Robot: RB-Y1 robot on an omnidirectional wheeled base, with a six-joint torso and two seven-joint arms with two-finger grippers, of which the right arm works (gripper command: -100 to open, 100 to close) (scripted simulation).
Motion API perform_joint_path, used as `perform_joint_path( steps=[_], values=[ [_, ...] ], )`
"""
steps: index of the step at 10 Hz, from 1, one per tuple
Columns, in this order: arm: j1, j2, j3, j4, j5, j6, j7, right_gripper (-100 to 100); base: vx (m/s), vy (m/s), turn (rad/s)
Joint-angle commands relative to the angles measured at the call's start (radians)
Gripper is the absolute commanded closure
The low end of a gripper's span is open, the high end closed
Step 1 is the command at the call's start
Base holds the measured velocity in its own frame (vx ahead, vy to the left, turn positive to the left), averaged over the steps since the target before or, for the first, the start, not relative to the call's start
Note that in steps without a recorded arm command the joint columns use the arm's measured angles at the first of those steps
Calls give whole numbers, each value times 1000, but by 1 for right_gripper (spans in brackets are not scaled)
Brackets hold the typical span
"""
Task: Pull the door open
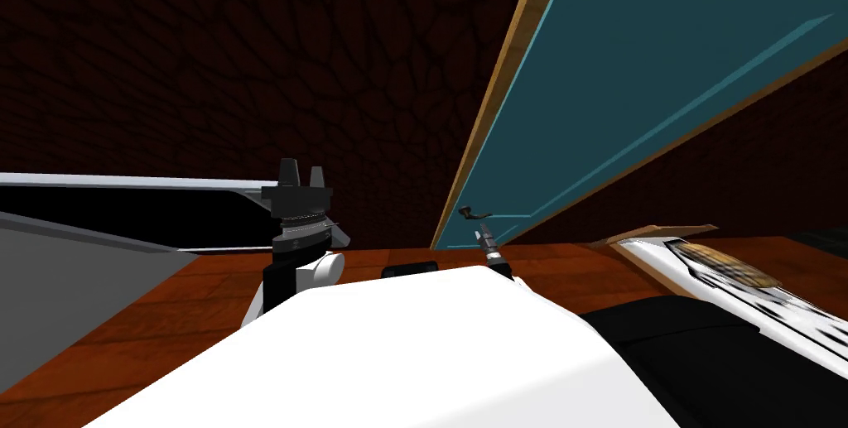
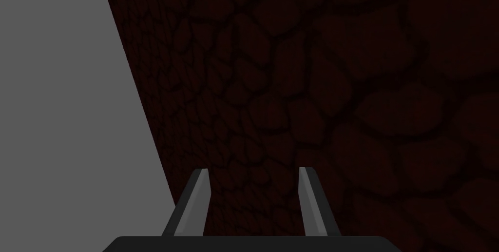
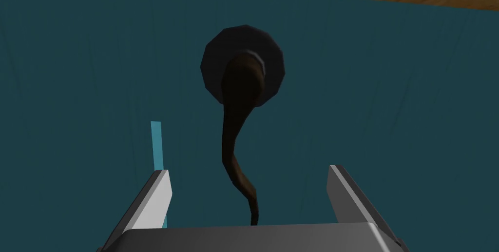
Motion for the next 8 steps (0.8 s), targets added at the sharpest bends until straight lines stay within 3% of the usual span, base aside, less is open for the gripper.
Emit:
perform_joint_path(
  steps=[1,4,5,6,8],
  values=[
    [-19,-4,-15,29,-9,2,-1,-100,114,12,134],
    [-54,-11,-45,81,-29,12,-3,-100,170,-4,175],
    [-46,-10,-39,58,-25,19,-3,-100,80,-4,24],
    [-46,-10,-39,58,-25,19,-3,100,-10,0,-19],
    [-46,-10,-39,58,-25,19,-3,100,-25,-2,1]
  ],
)
